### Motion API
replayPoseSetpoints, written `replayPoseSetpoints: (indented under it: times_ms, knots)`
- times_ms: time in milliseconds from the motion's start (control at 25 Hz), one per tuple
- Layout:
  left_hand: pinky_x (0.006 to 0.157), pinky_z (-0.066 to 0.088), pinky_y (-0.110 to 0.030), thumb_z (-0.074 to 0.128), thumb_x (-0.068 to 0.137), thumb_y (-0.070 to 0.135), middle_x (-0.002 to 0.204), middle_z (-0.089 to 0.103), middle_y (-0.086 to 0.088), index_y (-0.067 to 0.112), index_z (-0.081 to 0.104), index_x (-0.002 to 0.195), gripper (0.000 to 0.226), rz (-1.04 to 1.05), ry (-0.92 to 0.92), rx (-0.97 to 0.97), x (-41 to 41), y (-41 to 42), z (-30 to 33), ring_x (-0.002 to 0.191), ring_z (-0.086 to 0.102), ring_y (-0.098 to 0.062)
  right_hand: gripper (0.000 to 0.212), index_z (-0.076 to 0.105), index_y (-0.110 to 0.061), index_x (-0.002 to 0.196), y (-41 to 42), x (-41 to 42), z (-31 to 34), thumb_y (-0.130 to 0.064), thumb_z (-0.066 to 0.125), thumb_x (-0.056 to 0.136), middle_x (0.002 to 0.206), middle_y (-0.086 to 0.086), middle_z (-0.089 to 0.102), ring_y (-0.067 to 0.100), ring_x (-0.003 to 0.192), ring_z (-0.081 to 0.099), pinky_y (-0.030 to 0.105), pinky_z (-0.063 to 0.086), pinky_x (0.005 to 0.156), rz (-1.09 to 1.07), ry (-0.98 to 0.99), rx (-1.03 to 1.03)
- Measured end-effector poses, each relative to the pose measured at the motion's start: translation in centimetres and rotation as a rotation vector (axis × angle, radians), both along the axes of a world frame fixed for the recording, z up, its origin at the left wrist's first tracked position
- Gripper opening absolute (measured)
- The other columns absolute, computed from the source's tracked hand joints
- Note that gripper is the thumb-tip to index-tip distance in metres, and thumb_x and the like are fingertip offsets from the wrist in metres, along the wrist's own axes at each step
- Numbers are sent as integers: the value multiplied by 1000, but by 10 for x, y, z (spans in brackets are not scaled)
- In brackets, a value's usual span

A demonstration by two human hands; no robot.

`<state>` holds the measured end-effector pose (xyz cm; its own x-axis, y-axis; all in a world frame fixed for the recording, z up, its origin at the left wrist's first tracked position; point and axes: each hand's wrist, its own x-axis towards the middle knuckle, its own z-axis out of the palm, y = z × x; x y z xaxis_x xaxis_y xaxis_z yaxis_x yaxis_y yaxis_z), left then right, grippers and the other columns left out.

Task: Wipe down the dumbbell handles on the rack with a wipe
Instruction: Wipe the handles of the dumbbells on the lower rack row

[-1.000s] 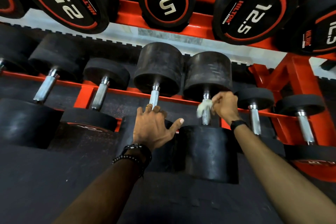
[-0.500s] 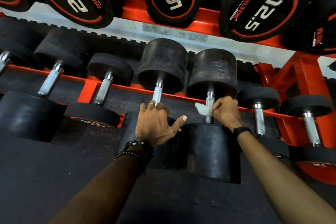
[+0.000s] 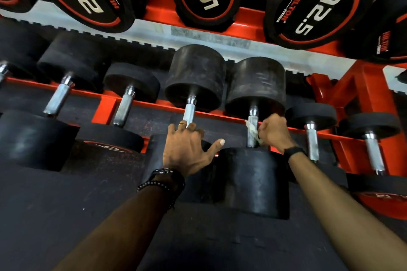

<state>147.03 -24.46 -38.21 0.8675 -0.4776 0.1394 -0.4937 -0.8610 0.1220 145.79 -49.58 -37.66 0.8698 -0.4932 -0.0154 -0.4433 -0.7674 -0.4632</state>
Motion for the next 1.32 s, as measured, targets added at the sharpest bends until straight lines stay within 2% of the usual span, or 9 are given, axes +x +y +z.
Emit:
replayPoseSetpoints:
  times_ms: [80, 160, 320, 480, 640, 720, 920, 1160, 1320]
  knots:
    - [90, 37, -40, 22, 87, 79, 100, 67, 0, 21, 73, 92, 77, 0, 3, 4, -1, -1, 0, 103, 57, -22, 10, 71, 7, 73, -13, 20, 6, 6, 61, 77, 82, 25, 71, 20, 72, 59, 22, 48, 83, -132, -95, 63]
    - [90, 37, -40, 22, 87, 79, 100, 67, 0, 22, 73, 91, 77, 5, -6, 6, -1, -2, 1, 103, 56, -22, 10, 70, 7, 77, -13, 24, 3, 7, 61, 76, 87, 24, 70, 27, 79, 60, 21, 40, 80, -182, -161, 76]
    - [89, 37, -40, 20, 87, 79, 99, 67, 0, 21, 73, 89, 78, -2, -14, 11, 1, 0, -1, 102, 57, -23, 10, 63, -2, 66, -12, -10, -17, 4, 71, 64, 71, 15, 65, 28, 68, 64, 23, 53, 58, -103, 151, 195]
    - [88, 38, -41, 23, 87, 78, 97, 68, -1, 21, 74, 89, 77, 10, -31, 7, -1, -2, -1, 101, 58, -23, 21, 58, -12, 57, -44, 21, -25, -4, 77, 63, 75, 15, 65, 28, 77, 67, 51, 59, 75, -367, -76, 426]
    - [87, 37, -40, 21, 88, 78, 95, 68, -1, 21, 73, 86, 77, 5, -34, 4, 0, -3, -2, 100, 58, -23, 28, 57, -5, 59, -10, 7, -18, 3, 54, 85, 63, 11, 57, 20, 47, 54, 29, 49, 42, -215, 114, 325]
    - [86, 39, -41, 23, 88, 78, 94, 68, -2, 20, 73, 85, 77, 0, -39, -6, 1, -1, -3, 98, 58, -23, 33, 57, -1, 63, -14, -1, -15, 13, 38, 86, 60, 16, 58, 19, 41, 55, 23, 43, 40, -156, 270, 526]
    - [87, 38, -40, 24, 87, 79, 94, 68, -1, 21, 74, 85, 76, 11, -36, -23, 0, -3, -3, 97, 58, -22, 33, 47, -2, 73, -12, 26, -6, 17, 22, 83, 68, 15, 51, 18, 39, 60, 23, 47, 36, -389, -85, 1031]
    - [87, 40, -41, 25, 88, 78, 92, 68, -2, 20, 74, 85, 76, -2, -34, -40, 0, -2, -4, 96, 59, -23, 6, 60, -5, 78, -15, 12, -7, -7, 57, 83, 76, 13, 68, 23, 65, 64, 36, 54, 72, -198, 215, 1271]
    - [86, 40, -42, 26, 87, 78, 90, 68, -2, 19, 73, 82, 76, 18, -43, -52, 0, -3, -3, 95, 59, -23, 31, 58, -13, 63, -12, 38, -20, -38, 76, 71, 58, 0, 56, 15, 52, 57, 35, 53, 64, -175, 207, 1207]
